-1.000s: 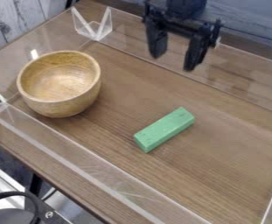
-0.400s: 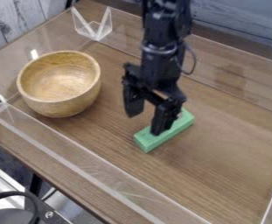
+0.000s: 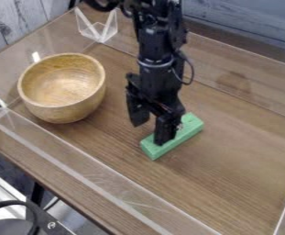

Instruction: Put the green block in the brown bowl

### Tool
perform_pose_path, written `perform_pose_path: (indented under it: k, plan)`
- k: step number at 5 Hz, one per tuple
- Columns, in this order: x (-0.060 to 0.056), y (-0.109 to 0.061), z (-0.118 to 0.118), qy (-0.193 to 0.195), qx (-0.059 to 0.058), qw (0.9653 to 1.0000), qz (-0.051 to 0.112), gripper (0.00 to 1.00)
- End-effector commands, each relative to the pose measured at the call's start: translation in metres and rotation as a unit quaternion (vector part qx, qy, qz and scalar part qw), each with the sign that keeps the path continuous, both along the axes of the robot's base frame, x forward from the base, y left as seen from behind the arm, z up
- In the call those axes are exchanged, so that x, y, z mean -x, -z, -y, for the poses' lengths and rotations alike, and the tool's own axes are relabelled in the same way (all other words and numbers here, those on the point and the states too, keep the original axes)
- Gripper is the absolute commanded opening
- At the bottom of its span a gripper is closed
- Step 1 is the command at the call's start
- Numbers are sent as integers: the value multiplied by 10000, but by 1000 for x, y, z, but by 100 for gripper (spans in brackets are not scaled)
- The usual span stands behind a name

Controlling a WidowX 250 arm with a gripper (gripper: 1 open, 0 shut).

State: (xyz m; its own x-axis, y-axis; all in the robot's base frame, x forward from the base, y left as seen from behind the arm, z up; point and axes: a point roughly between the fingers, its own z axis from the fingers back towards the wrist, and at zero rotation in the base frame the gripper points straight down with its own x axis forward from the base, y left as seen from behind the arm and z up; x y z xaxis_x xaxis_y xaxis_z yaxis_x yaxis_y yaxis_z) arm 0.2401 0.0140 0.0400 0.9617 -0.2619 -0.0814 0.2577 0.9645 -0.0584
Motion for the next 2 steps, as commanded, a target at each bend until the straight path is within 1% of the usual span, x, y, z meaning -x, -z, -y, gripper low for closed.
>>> perform_pose_path:
  k: [1, 2]
  plan:
    - [-8, -1, -1, 32, 51, 9998, 207, 100]
    - [-10, 4, 0, 58, 103, 9997, 229, 100]
